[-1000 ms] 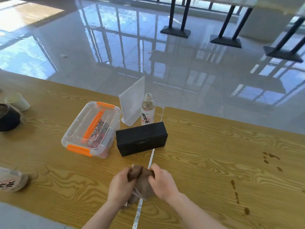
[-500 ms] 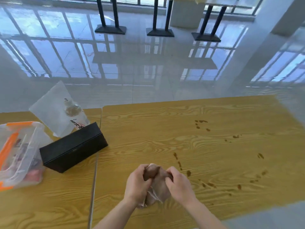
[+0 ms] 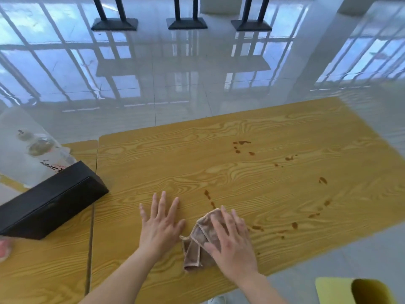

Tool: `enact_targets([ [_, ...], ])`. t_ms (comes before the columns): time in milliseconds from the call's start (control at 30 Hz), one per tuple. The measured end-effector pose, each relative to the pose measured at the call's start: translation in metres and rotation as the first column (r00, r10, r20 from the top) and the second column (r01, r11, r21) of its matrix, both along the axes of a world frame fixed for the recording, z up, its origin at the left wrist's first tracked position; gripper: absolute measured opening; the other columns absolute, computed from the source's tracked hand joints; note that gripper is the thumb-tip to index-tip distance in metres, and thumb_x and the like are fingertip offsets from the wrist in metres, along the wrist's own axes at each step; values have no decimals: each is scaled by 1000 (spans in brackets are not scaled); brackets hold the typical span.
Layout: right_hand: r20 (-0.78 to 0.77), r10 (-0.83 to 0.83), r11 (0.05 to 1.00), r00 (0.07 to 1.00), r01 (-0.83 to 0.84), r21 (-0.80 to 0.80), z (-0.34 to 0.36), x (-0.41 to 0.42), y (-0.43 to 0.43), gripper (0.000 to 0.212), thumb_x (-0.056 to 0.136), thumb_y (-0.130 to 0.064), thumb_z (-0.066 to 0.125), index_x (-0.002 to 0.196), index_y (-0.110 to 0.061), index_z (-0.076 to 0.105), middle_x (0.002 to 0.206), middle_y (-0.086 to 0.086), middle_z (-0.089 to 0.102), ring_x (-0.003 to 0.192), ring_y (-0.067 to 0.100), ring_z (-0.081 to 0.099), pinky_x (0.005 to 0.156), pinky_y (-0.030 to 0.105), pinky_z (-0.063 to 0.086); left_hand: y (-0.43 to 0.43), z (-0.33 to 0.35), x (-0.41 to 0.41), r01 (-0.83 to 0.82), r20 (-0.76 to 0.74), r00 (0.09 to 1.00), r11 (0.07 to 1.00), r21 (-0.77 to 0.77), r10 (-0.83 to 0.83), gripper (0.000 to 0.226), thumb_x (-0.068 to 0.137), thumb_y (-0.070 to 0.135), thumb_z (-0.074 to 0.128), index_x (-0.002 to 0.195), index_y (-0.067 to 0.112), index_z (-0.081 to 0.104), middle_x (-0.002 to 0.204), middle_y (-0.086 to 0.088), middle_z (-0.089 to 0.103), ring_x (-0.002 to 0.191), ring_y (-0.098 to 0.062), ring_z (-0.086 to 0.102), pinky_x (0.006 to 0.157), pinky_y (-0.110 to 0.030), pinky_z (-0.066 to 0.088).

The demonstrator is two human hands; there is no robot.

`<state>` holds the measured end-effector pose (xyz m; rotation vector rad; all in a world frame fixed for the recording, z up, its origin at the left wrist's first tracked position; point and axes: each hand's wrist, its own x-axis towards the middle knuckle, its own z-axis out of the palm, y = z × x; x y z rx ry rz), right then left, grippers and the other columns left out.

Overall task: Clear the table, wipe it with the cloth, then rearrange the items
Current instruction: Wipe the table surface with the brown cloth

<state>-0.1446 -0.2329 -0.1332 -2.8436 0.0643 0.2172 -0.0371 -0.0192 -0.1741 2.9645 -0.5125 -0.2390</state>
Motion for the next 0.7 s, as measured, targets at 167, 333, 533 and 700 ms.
enact_targets([
  [167, -104, 131, 986, 986, -140, -87, -27, -13, 25, 88, 87, -78, 30, 156, -27, 13, 165, 7, -2, 150, 34, 2, 113, 52, 9, 2, -11, -6, -45, 12, 999, 997, 57, 45, 73, 93, 73, 14, 155, 35, 4, 165, -3, -4, 149, -28, -13, 116, -65, -1],
  [333, -11, 35, 991, 999, -36, -132, -38, -32, -16, 78, 93, -73, 32, 156, -31, 14, 165, 3, 3, 151, 31, 6, 114, 51, 15, 3, -14, -5, -55, 28, 998, 995, 77, 53, 73, 93, 74, 15, 155, 37, 1, 165, -2, -5, 150, -27, -12, 116, -64, 2],
  [533, -75, -61, 991, 995, 52, -122, -34, 1, -6, 77, 93, -71, 25, 156, -31, 6, 164, 2, -10, 150, 31, -13, 117, 55, 3, 4, -12, -6, -69, 21, 998, 993, 95, 67, 73, 92, 75, 13, 154, 38, 0, 165, 0, -4, 150, -26, -12, 117, -63, 1],
  [700, -47, 144, 983, 989, -148, -113, -33, -26, -12, 73, 92, -71, 32, 155, -38, 13, 165, -6, -6, 151, 30, -3, 116, 50, 7, 4, -8, -5, -59, 4, 998, 995, 82, 59, 74, 92, 75, 12, 155, 37, 2, 165, -1, -5, 150, -26, -13, 116, -63, 0],
])
